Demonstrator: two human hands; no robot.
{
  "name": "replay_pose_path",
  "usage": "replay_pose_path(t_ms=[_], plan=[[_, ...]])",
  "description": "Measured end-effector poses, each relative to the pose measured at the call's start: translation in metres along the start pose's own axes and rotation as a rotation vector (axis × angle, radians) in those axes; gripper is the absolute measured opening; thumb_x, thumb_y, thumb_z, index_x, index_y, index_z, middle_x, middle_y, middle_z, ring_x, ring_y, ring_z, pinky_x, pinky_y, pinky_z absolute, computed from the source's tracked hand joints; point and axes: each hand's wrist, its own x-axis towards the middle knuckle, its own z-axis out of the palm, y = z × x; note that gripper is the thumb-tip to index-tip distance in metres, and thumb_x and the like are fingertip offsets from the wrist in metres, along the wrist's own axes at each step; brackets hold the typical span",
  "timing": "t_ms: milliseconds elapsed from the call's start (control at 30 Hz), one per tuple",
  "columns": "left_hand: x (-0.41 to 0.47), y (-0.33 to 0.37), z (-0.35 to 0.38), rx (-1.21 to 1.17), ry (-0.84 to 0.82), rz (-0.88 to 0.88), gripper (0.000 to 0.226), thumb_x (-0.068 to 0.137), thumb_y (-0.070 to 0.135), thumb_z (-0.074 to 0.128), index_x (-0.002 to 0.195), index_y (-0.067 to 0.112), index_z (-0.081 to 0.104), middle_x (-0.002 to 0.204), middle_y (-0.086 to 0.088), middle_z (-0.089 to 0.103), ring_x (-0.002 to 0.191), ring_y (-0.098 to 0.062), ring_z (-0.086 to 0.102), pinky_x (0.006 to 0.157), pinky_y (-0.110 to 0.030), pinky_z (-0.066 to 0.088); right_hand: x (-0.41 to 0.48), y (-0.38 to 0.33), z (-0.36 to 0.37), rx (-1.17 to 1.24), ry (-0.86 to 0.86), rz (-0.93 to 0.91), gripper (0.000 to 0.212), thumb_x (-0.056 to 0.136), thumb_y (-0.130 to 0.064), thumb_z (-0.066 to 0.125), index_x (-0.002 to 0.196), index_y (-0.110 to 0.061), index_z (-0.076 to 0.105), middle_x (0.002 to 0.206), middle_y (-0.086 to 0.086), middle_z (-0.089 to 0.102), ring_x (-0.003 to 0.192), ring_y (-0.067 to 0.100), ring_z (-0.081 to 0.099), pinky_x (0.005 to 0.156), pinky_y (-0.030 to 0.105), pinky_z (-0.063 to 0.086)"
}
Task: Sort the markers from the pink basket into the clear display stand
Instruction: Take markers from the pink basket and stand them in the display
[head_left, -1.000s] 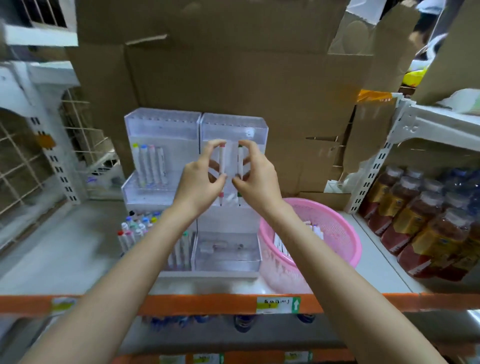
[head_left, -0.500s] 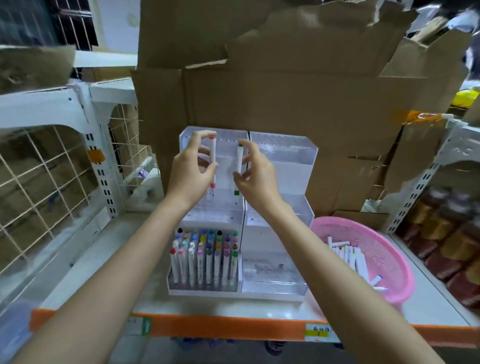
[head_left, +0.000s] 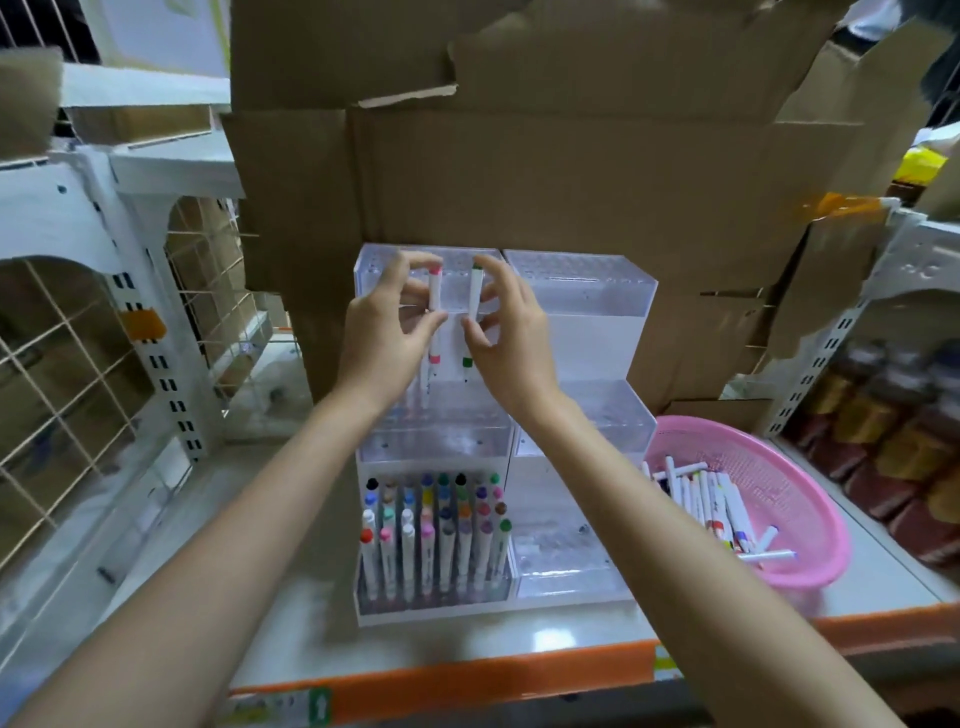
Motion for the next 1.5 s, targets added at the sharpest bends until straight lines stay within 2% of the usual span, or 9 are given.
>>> replay_pose_path(t_ms=[133, 267, 367, 500, 667, 967, 1200, 1400, 1500], plan=[[-0.001, -0.009, 0.003, -0.038, -0.021, -0.021, 0.043, 0.082, 0.006, 0.071, 0.120, 0.018, 0.054, 0.084, 0.016, 0.058, 0.079, 0.011, 0.059, 0.074, -0.004, 0.047, -0.002, 0.003, 0.006, 0.000, -0.005, -0.036, 0.050, 0.088, -0.005, 0.063, 0.134, -0.016, 0.048, 0.102, -0.005, 0.048, 0.065, -0.004, 0.054, 0.069, 0.029, 0.054], [-0.001, -0.015, 0.005, -0.042, -0.022, -0.030, 0.044, 0.080, 0.005, 0.073, 0.118, 0.015, 0.054, 0.087, 0.014, 0.058, 0.079, 0.017, 0.058, 0.070, -0.001, 0.045, -0.003, 0.006, 0.011, 0.007, -0.003, -0.071, 0.052, 0.085, -0.001, 0.065, 0.133, -0.012, 0.049, 0.102, -0.005, 0.047, 0.066, 0.001, 0.055, 0.070, 0.021, 0.051], [0.000, -0.017, 0.007, -0.032, -0.016, -0.024, 0.042, 0.079, 0.005, 0.074, 0.116, 0.013, 0.056, 0.090, 0.011, 0.059, 0.076, 0.014, 0.059, 0.069, 0.000, 0.045, -0.004, 0.008, 0.014, 0.002, 0.003, -0.087, 0.052, 0.084, -0.001, 0.065, 0.133, -0.012, 0.049, 0.103, -0.003, 0.049, 0.067, 0.001, 0.054, 0.069, 0.017, 0.050], [0.001, -0.019, 0.007, -0.014, -0.001, -0.008, 0.040, 0.077, 0.005, 0.076, 0.112, 0.012, 0.058, 0.091, 0.007, 0.062, 0.077, 0.005, 0.062, 0.070, -0.003, 0.047, -0.005, 0.013, 0.017, -0.012, 0.005, -0.110, 0.050, 0.084, -0.002, 0.065, 0.131, -0.009, 0.051, 0.098, 0.005, 0.053, 0.069, 0.008, 0.053, 0.065, 0.022, 0.049], [0.000, -0.019, 0.010, 0.039, 0.005, 0.051, 0.040, 0.075, 0.001, 0.076, 0.111, 0.011, 0.062, 0.102, -0.001, 0.061, 0.075, 0.005, 0.060, 0.072, -0.002, 0.047, -0.011, 0.021, 0.018, -0.024, -0.015, -0.111, 0.051, 0.085, -0.004, 0.064, 0.133, -0.011, 0.049, 0.095, 0.005, 0.051, 0.067, 0.012, 0.052, 0.063, 0.031, 0.052], [-0.005, -0.026, 0.013, 0.130, -0.015, 0.087, 0.036, 0.074, 0.006, 0.079, 0.107, 0.009, 0.064, 0.093, -0.003, 0.066, 0.080, -0.007, 0.063, 0.073, -0.003, 0.046, -0.013, 0.022, 0.020, -0.021, -0.022, -0.110, 0.049, 0.086, -0.004, 0.062, 0.133, -0.010, 0.049, 0.097, 0.006, 0.051, 0.066, 0.015, 0.053, 0.060, 0.041, 0.053], [-0.005, -0.027, 0.016, 0.188, -0.010, 0.110, 0.034, 0.078, 0.008, 0.075, 0.110, 0.008, 0.063, 0.096, -0.005, 0.066, 0.083, -0.006, 0.059, 0.074, -0.001, 0.042, -0.015, 0.021, 0.018, -0.026, -0.020, -0.093, 0.049, 0.090, -0.004, 0.057, 0.137, -0.011, 0.045, 0.100, 0.006, 0.050, 0.067, 0.019, 0.055, 0.060, 0.043, 0.053], [-0.013, -0.028, 0.018, 0.308, -0.064, 0.191, 0.022, 0.082, 0.004, 0.071, 0.102, 0.003, 0.063, 0.094, -0.011, 0.066, 0.091, -0.024, 0.063, 0.076, -0.029, 0.049, -0.016, 0.023, 0.018, -0.013, -0.004, -0.079, 0.045, 0.092, -0.006, 0.055, 0.136, -0.012, 0.046, 0.102, 0.005, 0.051, 0.066, 0.014, 0.053, 0.060, 0.039, 0.052], [-0.014, -0.031, 0.022, 0.374, -0.074, 0.220, 0.022, 0.081, 0.003, 0.071, 0.101, 0.003, 0.063, 0.095, -0.010, 0.063, 0.093, -0.024, 0.058, 0.078, -0.027, 0.046, -0.016, 0.022, 0.016, -0.011, -0.009, -0.076, 0.044, 0.093, -0.007, 0.055, 0.136, -0.011, 0.045, 0.101, 0.004, 0.050, 0.065, 0.015, 0.053, 0.059, 0.037, 0.051]])
